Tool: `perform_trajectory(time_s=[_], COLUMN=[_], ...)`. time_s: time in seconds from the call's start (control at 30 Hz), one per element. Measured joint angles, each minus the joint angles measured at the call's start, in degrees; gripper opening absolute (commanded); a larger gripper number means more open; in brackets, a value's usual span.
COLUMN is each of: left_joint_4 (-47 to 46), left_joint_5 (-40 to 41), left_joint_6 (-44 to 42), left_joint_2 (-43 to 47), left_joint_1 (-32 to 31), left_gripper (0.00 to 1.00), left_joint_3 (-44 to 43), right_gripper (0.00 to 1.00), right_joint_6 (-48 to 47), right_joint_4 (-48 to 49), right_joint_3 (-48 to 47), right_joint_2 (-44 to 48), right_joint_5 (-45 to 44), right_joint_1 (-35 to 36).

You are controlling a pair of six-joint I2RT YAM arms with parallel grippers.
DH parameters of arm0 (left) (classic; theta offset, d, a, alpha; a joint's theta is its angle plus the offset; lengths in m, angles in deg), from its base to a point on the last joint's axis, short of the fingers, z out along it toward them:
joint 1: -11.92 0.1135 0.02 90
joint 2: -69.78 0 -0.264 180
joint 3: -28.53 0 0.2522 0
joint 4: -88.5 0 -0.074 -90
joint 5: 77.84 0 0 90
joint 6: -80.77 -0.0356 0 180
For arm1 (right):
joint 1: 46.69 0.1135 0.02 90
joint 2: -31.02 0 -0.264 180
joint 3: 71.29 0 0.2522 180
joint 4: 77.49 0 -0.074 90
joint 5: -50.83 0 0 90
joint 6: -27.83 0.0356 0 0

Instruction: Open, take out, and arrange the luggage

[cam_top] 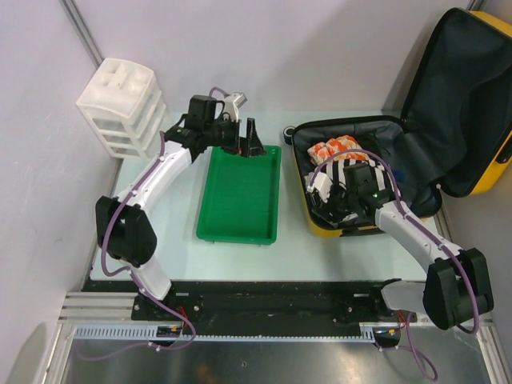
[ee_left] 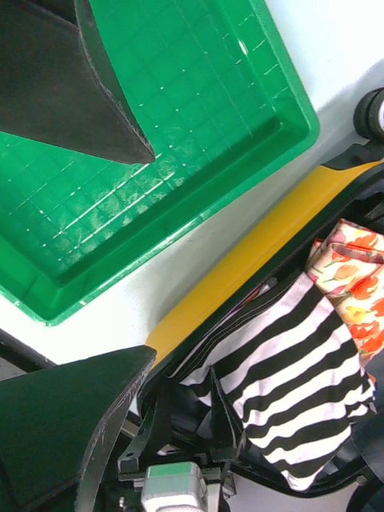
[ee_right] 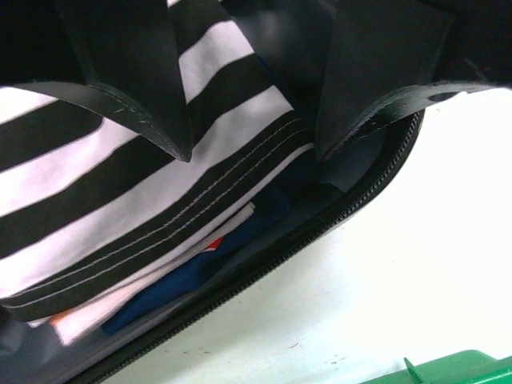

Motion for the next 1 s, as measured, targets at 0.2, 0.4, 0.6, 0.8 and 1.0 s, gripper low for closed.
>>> perform_trajectory(time_s=[0.2,0.4,0.6,0.8,1.0], left_joint_4=[-4.57,-10.71,-16.2,-25.16,-32.68], left_joint_5=[-0.04,-0.04,-0.02,0.02,1.05], left_joint_6=[0.02,0.92,6.14,19.61,32.13], left_joint_2=[-0.2,-0.17,-0.17,-0.81,-4.81], left_joint_1=[-0.7,-2.03,-6.16,-10.88,-14.29], left_gripper=[1.0,1.0,1.0,1.0,1.0], left_joint_3=[0.96,4.92,6.6,9.88,10.47], right_gripper=[0.23,0.0,0.0,0.0,0.0], right_joint_6=[-0.63,0.33,5.9,9.6,10.56], right_joint_4=[0.85,1.27,1.9,3.48,3.41], right_joint_3=[0.02,-0.22,-3.04,-5.31,-5.51], right_joint_2=[-2.56,-0.33,2.34,2.67,3.19], right_joint_5=[-0.76,-0.87,1.79,4.11,5.57], right_joint_1=[-0.35,-1.9,-6.56,-10.8,-11.89])
